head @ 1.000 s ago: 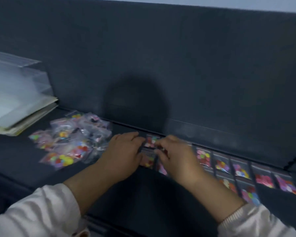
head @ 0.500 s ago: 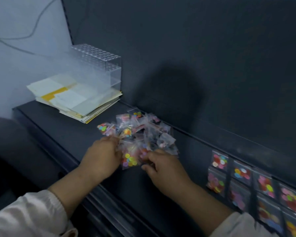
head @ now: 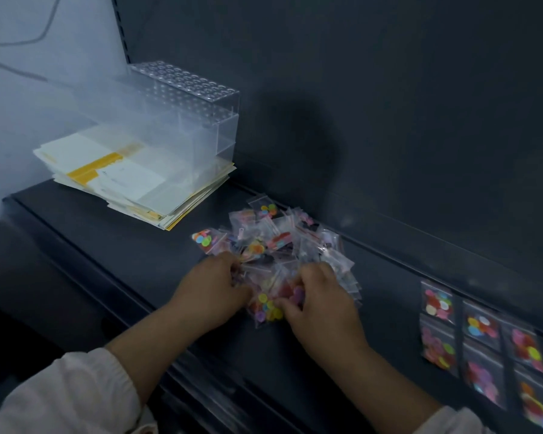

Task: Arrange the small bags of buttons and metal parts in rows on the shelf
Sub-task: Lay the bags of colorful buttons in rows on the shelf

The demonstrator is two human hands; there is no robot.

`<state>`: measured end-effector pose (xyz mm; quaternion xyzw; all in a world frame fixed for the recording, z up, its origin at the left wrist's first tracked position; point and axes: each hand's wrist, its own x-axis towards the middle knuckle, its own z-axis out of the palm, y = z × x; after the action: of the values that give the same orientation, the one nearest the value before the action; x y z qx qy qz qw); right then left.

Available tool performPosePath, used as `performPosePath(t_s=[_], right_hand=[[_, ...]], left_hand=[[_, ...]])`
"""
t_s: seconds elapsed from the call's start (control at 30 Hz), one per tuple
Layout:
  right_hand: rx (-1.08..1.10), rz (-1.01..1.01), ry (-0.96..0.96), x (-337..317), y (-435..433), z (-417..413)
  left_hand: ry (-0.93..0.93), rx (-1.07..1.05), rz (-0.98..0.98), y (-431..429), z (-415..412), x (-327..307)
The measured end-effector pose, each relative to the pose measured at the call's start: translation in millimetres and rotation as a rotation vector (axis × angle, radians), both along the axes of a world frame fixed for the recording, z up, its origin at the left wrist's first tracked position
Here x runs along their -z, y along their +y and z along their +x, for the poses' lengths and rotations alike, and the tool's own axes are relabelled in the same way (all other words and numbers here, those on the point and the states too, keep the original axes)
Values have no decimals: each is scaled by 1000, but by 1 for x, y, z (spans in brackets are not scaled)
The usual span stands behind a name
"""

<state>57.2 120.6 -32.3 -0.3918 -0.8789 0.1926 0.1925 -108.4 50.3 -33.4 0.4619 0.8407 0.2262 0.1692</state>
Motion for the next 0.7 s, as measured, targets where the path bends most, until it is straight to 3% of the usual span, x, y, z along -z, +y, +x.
performPosePath(t_s=[0.2,0.43,0.6,0.7], right_hand=[[18,52,-151,-1,-1,-2],[19,57,-115,-6,5,1],[114,-325,211,-18,9,8],[184,-673,516,-31,9,12]], left_hand=[[42,74,158,11,-4,6],[281,197,238,18,4,1],[201,229,292,19,13,-15],[-69,199,337,23,25,-27]])
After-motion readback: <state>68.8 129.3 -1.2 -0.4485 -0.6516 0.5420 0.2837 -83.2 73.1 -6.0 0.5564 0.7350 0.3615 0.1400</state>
